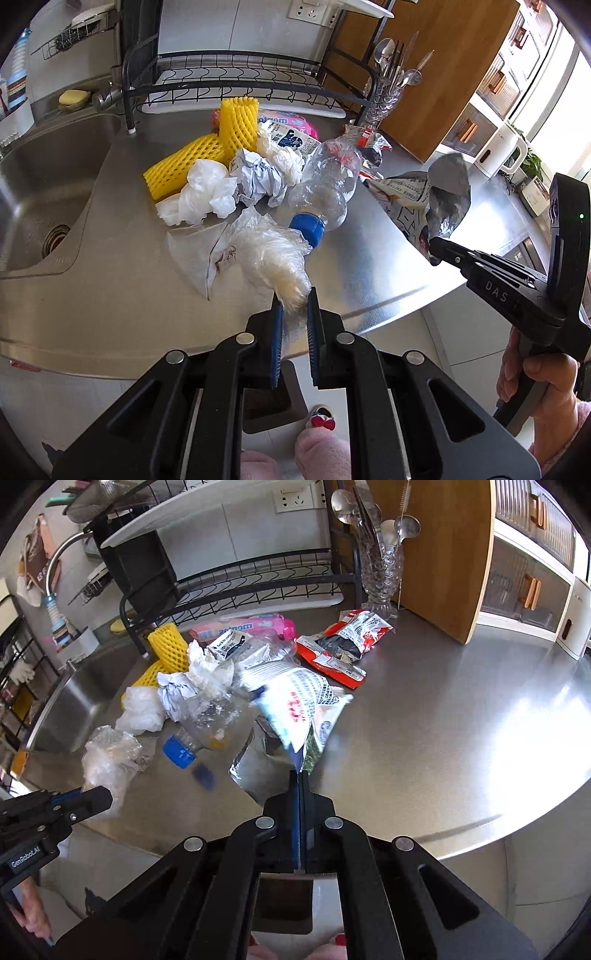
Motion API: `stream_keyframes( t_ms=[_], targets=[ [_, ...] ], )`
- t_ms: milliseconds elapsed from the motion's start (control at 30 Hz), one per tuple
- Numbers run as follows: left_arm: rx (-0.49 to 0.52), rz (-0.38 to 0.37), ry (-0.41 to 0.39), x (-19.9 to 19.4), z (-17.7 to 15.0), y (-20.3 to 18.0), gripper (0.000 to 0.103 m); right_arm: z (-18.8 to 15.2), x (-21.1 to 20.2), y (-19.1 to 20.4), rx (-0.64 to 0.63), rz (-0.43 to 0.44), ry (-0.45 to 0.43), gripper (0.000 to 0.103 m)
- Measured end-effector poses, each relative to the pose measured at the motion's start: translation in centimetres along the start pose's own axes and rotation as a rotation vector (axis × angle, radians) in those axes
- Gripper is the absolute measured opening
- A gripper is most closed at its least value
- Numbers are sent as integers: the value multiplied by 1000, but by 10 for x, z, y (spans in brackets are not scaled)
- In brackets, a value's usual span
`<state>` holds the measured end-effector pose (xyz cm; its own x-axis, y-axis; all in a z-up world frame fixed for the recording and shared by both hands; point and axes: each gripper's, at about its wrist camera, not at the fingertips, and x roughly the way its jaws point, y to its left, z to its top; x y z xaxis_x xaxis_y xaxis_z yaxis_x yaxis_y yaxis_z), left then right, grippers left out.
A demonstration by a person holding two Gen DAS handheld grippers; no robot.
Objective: Collect trash
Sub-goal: 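Grasp the clear bag with the left tool while the right tool grasps the snack bag, then carry both bags over the black bin and open both tools to drop them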
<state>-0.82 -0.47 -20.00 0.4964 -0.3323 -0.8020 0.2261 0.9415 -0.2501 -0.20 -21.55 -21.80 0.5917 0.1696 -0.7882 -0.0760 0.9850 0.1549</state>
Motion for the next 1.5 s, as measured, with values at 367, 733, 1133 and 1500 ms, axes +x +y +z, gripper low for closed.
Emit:
stream_keyframes(
  t_ms=[367, 733, 1133, 1500],
  targets=[
    [99, -76, 25, -59, -62, -19, 10, -67, -79, 30, 11, 63, 29, 2],
    [27, -123, 206, -25, -134, -3, 10, -154, -62, 38, 93, 65, 260, 2],
    [-130, -71, 326, 86, -192, 22, 10, -204, 66, 8, 162, 139, 520, 2],
    [-190, -43, 455, 199, -233, 47, 10, -240, 176, -4, 265, 147, 628, 2]
  ],
)
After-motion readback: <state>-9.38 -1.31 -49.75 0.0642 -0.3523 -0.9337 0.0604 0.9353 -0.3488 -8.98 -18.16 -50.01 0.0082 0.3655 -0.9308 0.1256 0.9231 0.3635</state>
